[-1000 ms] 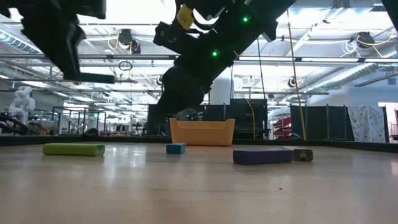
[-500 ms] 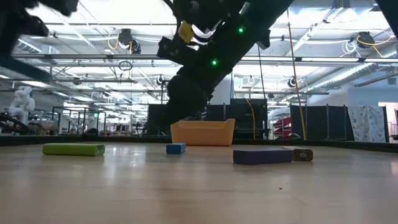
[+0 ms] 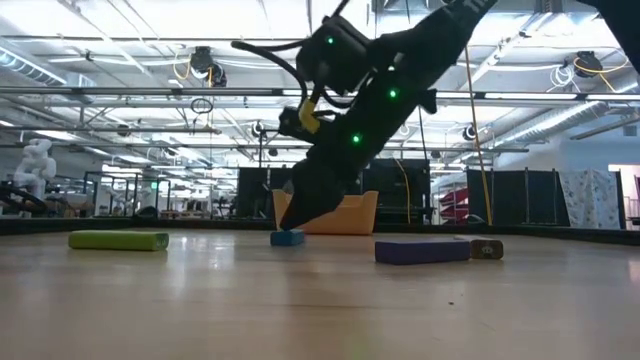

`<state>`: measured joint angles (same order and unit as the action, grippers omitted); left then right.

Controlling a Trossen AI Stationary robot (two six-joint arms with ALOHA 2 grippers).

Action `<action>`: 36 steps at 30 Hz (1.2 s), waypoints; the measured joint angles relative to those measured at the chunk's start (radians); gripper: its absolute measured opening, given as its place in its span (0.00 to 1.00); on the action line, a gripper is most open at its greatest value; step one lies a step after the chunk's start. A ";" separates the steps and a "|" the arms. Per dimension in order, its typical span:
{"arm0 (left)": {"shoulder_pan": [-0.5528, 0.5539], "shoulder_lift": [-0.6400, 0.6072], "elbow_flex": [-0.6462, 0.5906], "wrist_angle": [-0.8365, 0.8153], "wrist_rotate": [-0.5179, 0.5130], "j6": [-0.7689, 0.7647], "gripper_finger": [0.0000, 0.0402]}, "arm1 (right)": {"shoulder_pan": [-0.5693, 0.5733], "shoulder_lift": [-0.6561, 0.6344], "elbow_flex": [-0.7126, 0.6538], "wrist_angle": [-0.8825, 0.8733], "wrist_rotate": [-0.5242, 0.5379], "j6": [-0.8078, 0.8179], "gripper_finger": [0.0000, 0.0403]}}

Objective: Sort blocks by size
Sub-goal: Put the small dark blue rectangle block into the green bin, then put the small light green rectangle block into the green bin

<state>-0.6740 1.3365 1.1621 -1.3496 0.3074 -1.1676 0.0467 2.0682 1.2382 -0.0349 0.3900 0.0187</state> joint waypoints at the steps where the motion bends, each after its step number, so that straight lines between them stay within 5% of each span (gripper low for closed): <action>1: -0.005 0.000 -0.007 -0.002 0.000 -0.013 0.25 | -0.002 0.000 -0.007 0.008 0.000 0.000 0.63; 14: -0.081 0.001 -0.123 0.089 0.060 -0.207 0.26 | -0.001 -0.002 -0.017 0.015 -0.056 0.023 0.63; 22: -0.094 0.001 -0.133 0.109 0.047 -0.239 0.61 | 0.023 -0.050 -0.023 -0.013 -0.066 0.019 0.63; 27: -0.093 0.001 -0.133 0.106 0.040 -0.232 0.71 | 0.031 -0.064 -0.022 -0.008 -0.061 0.020 0.63; 32: -0.093 0.001 -0.133 0.102 -0.034 -0.216 0.72 | 0.039 -0.064 -0.022 0.001 -0.059 0.019 0.63; 36: -0.092 0.001 -0.133 0.108 -0.199 -0.157 0.72 | 0.051 -0.064 -0.022 0.038 -0.075 0.018 0.63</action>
<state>-0.7662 1.3376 1.0290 -1.2415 0.1084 -1.3243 0.0977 2.0045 1.2167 0.0035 0.3148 0.0369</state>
